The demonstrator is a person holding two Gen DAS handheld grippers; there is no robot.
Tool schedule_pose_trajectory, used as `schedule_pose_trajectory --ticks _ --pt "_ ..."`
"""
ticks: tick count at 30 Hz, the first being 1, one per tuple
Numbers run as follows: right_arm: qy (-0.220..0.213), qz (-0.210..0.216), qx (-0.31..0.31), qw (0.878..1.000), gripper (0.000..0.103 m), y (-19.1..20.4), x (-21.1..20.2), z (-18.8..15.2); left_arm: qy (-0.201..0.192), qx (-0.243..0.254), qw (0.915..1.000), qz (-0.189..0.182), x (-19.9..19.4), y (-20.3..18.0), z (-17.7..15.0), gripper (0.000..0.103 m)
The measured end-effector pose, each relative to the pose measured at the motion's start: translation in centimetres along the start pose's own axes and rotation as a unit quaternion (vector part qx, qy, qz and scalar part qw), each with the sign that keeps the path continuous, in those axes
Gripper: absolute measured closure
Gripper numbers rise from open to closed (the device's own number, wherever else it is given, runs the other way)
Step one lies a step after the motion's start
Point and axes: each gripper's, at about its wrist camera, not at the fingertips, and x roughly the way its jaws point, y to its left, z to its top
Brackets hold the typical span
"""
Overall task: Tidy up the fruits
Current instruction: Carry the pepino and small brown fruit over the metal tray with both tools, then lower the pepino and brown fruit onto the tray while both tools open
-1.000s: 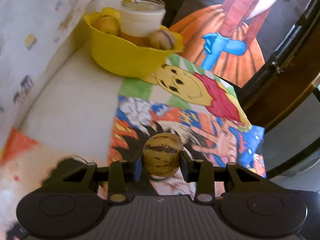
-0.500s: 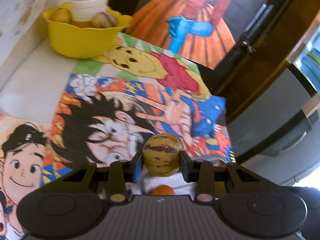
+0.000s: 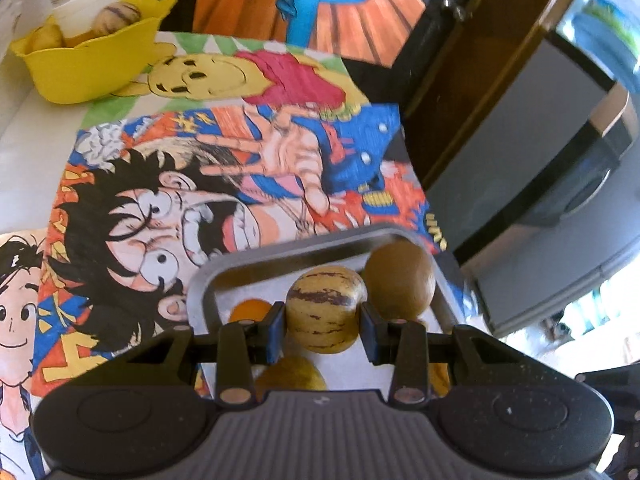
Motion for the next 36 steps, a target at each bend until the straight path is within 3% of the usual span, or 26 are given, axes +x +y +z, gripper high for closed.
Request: schedule_pose_trajectory --ticks 14,24,36 --pt "-0.002 0.027 -0.035 0.999 0.071 -0.1 0.8 -1.7 0.046 0.025 0.9970 0.058 1.5 -2.8 -0.1 0.060" --pt "-0.005 0.012 -0.094 0.995 0.071 0.9 1.1 -2.0 0.048 0.021 0.9951 0.083 1.8 -3.7 -0.1 0.059" --pt "-0.021 -0.029 -0.189 0.981 0.071 3.2 1.3 -3.5 0.037 0.013 0.9943 0.099 1.7 -4.1 -0.3 0.058"
